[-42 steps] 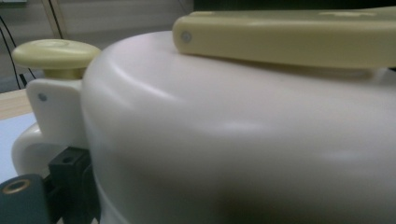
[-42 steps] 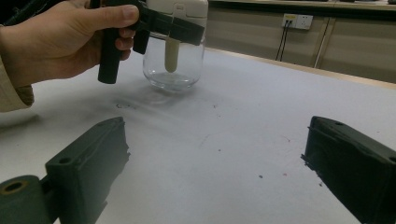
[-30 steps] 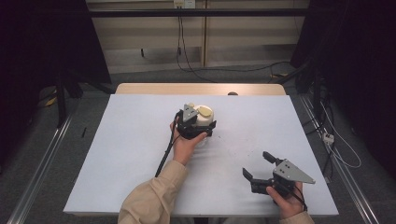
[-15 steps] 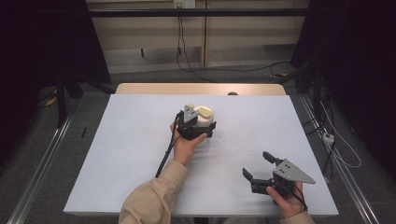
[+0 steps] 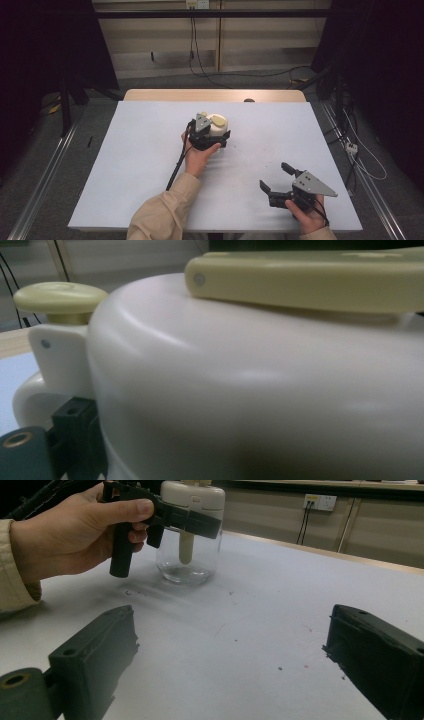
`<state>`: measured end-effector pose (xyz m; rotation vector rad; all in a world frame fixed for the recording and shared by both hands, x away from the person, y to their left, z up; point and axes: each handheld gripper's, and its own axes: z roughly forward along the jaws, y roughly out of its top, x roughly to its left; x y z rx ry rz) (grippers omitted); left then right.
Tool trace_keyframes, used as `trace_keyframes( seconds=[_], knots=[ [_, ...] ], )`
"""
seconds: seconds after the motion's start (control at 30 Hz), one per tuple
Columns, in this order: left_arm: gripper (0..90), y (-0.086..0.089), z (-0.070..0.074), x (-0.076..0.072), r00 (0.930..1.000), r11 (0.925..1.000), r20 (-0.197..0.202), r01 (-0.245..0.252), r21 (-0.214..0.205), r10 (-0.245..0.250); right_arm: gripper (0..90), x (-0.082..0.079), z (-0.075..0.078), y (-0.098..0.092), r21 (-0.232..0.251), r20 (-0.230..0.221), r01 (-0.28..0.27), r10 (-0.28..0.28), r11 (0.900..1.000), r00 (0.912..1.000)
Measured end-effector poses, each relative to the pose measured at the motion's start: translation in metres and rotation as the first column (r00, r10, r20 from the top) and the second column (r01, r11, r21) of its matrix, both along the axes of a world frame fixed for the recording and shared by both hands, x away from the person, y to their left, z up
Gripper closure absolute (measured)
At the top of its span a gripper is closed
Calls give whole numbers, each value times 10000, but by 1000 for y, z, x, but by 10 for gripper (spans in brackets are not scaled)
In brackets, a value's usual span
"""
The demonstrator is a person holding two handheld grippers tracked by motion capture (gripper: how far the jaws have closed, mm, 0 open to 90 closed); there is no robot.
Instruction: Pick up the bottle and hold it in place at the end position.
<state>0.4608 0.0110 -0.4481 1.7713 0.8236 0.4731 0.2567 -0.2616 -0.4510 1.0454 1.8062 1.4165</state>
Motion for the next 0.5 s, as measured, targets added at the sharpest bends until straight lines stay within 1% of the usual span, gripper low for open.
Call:
trace_keyframes(
  seconds=[0.2, 0.23, 0.33, 0.5],
  knots=[
    [64, 0, -1, -1, 9999, 10000, 123, 44, -2, -44, 53, 0, 0, 0, -12, 0, -4, 4, 10000, 10000],
    [64, 0, -1, -1, 9999, 10000, 131, 73, 53, -73, 53, 0, 0, 0, 0, -4, -5, 5, 10000, 10000],
    [64, 1, -2, -1, 9999, 10000, 145, 83, -20, -83, 53, 0, 0, 0, 0, -1, -9, 9, 10000, 10000],
    [63, 2, -3, -2, 9997, 9999, 182, 144, -9, -143, 53, 0, 0, 0, -13, 18, -21, 21, 10000, 10000]
  ],
)
